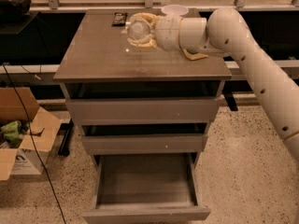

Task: Pick water bottle from bottom drawer and place on counter

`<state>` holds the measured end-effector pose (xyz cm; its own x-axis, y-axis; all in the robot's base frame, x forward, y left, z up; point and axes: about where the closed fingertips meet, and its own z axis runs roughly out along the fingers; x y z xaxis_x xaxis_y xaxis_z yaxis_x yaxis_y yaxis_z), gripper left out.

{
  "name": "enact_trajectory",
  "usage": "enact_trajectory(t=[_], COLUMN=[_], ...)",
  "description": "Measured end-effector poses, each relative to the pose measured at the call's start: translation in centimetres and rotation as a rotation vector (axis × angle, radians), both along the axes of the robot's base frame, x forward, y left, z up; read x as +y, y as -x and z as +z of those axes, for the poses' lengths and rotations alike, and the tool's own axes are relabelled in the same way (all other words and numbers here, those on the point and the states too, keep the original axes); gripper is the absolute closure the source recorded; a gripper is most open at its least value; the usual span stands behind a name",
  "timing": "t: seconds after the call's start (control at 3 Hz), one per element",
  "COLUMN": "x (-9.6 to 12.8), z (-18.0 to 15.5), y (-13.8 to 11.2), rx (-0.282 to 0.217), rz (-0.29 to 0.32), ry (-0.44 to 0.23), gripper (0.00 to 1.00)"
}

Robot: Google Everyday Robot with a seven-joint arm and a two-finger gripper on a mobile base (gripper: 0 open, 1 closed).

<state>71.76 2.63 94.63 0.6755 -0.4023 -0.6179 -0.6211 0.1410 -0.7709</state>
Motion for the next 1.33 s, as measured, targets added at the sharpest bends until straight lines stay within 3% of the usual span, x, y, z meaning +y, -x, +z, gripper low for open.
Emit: enact_trajectory(t=[1.0, 1.33], x=[-2.8, -3.6], z=[-3.0, -4.1], y=[-5.5, -6.6], rx=[0.012, 0.033], rz=[-0.092, -0.124], ry=[0.036, 0.044], gripper=[0.11, 0.00])
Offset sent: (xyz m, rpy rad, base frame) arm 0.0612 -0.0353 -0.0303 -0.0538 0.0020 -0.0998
